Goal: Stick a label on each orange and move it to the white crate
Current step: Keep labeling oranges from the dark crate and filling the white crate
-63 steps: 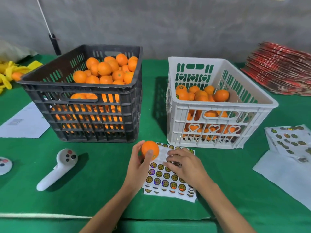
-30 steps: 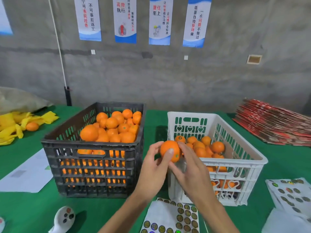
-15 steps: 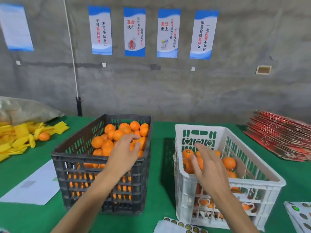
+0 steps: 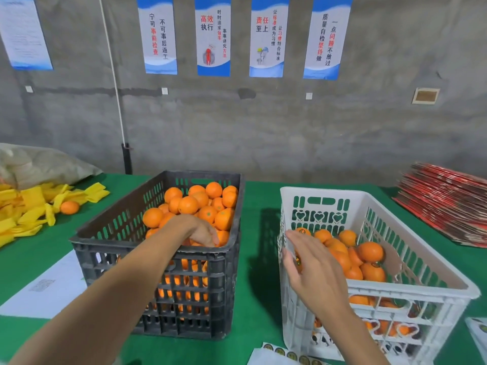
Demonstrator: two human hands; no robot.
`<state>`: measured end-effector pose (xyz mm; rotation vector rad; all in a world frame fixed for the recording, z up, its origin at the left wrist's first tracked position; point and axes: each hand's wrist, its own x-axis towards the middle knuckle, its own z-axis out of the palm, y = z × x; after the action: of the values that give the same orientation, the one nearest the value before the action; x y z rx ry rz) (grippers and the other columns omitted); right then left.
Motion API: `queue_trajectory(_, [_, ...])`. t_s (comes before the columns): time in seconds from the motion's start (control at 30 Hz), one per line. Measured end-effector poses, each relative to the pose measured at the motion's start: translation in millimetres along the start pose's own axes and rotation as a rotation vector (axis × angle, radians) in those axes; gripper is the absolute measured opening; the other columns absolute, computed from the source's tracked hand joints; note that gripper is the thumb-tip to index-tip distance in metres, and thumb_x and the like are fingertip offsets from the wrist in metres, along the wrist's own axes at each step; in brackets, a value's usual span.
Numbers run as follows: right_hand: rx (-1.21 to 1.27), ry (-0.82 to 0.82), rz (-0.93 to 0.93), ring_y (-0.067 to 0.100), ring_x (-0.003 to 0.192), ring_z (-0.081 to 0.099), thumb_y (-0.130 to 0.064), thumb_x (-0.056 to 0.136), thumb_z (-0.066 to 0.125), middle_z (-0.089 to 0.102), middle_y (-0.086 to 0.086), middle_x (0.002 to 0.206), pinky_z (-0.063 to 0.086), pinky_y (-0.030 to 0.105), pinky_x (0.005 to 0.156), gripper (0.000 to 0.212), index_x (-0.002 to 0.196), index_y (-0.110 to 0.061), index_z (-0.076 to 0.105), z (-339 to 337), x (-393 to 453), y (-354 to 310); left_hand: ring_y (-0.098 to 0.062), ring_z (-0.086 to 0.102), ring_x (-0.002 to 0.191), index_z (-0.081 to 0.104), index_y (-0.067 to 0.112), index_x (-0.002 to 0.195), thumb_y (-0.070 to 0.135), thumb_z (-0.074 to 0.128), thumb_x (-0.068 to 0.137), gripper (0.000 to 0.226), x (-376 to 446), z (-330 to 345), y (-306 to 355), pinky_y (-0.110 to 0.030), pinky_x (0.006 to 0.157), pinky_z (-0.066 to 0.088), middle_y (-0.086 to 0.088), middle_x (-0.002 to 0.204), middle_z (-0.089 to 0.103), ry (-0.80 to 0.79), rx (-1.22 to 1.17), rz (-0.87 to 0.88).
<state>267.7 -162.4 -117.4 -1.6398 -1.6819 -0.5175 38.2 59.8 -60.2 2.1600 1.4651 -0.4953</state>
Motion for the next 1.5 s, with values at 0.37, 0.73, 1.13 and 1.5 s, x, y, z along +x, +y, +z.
queue_trajectory(0.37, [0.057,0.003,-0.098,0.023,0.118,0.064,-0.016,0.096,0.066,0.069,0.004,0.128,0.051,0.039,0.101,0.035,0.131,-0.008,0.067,-12,-4,-6,-0.025,0.053,0.113,0.067,0.018,0.121,0.006,0.08,0.087,0.038,-49,0,-16,-0.028,0.083,0.037,0.006,0.106,0.055,0.772,-0.192,0.383])
queue_trajectory(0.73, [0.094,0.052,-0.164,0.022,0.121,0.06,-0.014,0.098,0.062,0.066,0.003,0.129,0.044,0.037,0.108,0.027,0.123,-0.008,0.069,-13,-98,-15,-0.012,0.047,0.139,0.057,0.031,0.138,0.03,0.063,0.101,0.038,-144,192,64,-0.029,0.103,0.049,0.005,0.151,0.043,1.118,-0.57,0.884])
queue_trajectory(1.13, [0.153,-0.489,0.222,0.01,0.121,0.053,-0.038,0.101,0.058,0.063,-0.011,0.132,0.045,0.029,0.104,0.032,0.126,-0.021,0.07,9,-201,14,-0.016,0.068,0.112,0.053,0.057,0.124,0.031,0.064,0.102,0.036,-88,333,79,-0.026,0.082,0.053,0.004,0.132,0.058,0.588,-1.085,0.559])
queue_trajectory(1.5, [0.316,-0.565,0.342,-0.003,0.137,0.04,-0.058,0.089,0.07,0.051,-0.023,0.146,0.032,0.02,0.114,0.046,0.125,-0.03,0.073,12,-223,22,-0.018,0.058,0.125,0.046,0.051,0.133,0.035,0.058,0.104,0.036,-72,361,81,-0.028,0.096,0.053,0.013,0.142,0.04,0.711,-0.993,0.595])
